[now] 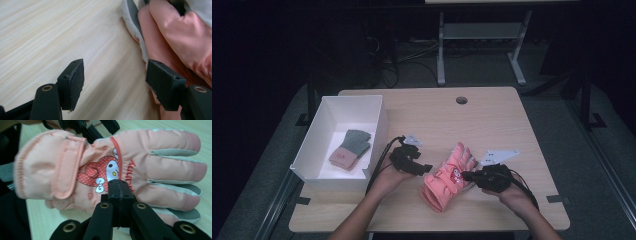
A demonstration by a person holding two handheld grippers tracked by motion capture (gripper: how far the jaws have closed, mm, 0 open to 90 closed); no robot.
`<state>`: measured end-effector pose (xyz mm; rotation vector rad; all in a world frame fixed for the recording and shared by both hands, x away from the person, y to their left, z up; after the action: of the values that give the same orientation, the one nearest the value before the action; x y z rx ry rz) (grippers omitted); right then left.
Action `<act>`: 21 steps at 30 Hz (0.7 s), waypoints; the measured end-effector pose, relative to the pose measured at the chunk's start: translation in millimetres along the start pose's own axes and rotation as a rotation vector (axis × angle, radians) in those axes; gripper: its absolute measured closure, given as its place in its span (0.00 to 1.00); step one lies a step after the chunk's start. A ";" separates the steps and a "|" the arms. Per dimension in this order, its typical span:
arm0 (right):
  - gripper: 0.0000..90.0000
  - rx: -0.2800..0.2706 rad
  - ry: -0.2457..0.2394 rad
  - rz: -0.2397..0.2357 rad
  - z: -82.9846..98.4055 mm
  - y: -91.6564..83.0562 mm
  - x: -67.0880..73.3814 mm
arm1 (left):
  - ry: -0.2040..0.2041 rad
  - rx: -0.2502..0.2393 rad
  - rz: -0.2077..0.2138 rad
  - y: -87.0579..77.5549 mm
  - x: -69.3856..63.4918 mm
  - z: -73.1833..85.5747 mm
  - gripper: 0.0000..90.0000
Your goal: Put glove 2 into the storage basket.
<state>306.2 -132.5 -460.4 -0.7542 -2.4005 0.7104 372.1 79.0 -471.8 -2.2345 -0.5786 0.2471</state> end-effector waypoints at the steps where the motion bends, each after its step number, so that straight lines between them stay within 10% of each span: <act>1: 1.00 0.008 0.003 0.006 0.8 2.7 -0.4 | -0.005 -0.008 -0.002 -0.6 1.1 -0.5 0.32; 21: 1.00 0.089 -0.006 0.083 15.3 33.4 -3.0 | 0.018 -0.118 0.040 -20.0 -10.3 -34.9 0.28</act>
<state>311.0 -115.7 -492.8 -0.8191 -2.3373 0.8478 368.9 62.6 -433.8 -2.3618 -0.5521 0.2181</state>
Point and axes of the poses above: each handheld gripper's, and its own axes: y roughly forward along the jaws, z roughly out of its underside, x roughly to its left, the point moved 6 cm from there along y, roughly forward along the jaws, and after that the axes turned 12 degrees about y, right-handed, at the moved point
